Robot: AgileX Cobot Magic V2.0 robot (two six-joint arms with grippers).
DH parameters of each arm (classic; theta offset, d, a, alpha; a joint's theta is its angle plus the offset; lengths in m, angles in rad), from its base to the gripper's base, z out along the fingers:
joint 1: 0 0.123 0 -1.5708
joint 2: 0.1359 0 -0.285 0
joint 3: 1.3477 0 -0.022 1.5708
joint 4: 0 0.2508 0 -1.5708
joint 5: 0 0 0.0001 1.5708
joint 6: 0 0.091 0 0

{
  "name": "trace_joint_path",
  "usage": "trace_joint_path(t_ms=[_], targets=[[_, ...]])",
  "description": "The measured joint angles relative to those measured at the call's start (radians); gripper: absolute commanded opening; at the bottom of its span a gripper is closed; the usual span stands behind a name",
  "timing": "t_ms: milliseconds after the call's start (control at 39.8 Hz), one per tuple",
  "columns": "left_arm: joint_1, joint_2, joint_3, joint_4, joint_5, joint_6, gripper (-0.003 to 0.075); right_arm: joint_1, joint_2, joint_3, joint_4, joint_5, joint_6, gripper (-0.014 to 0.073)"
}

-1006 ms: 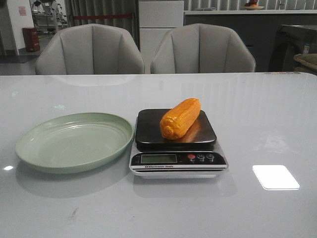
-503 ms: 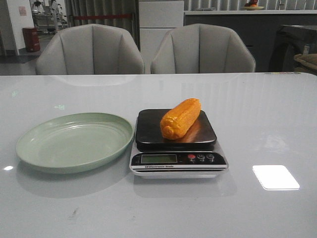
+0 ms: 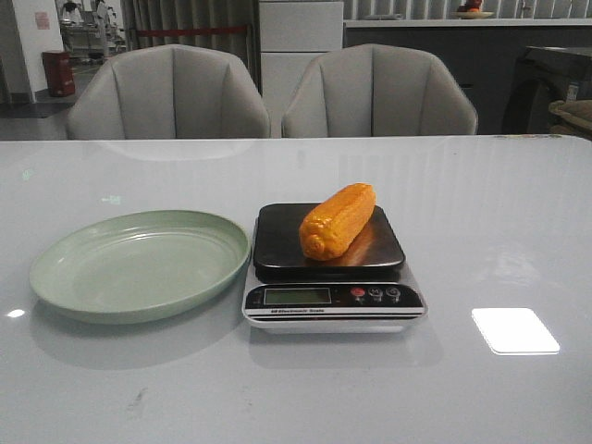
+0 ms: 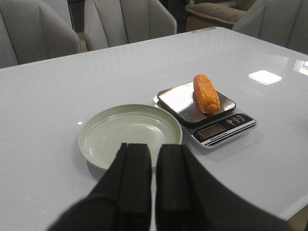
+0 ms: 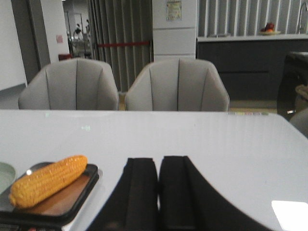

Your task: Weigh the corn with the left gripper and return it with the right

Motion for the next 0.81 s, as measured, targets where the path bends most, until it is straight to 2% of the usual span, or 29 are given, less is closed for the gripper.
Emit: trace_joint_path(t_ms=[75, 176, 302, 604, 805], targets=[[0.000, 0.000, 0.000, 0.006, 0.000, 0.000, 0.0113, 0.000, 0.000, 0.000, 0.000, -0.053, 0.000, 0.0167], [0.000, 0.000, 0.000, 0.006, 0.002, 0.000, 0.0113, 0.000, 0.000, -0.011, 0.000, -0.044, 0.000, 0.0167], [0.000, 0.000, 0.000, 0.008, 0.004, 0.000, 0.0113, 0.000, 0.036, -0.102, 0.000, 0.051, 0.002, 0.0167], [0.000, 0.000, 0.000, 0.008, 0.006, 0.000, 0.0113, 0.000, 0.329, -0.402, 0.000, 0.277, 0.002, 0.0167], [0.000, 0.000, 0.000, 0.008, 0.006, 0.000, 0.0113, 0.000, 0.441, -0.446, 0.000, 0.410, 0.002, 0.0167]])
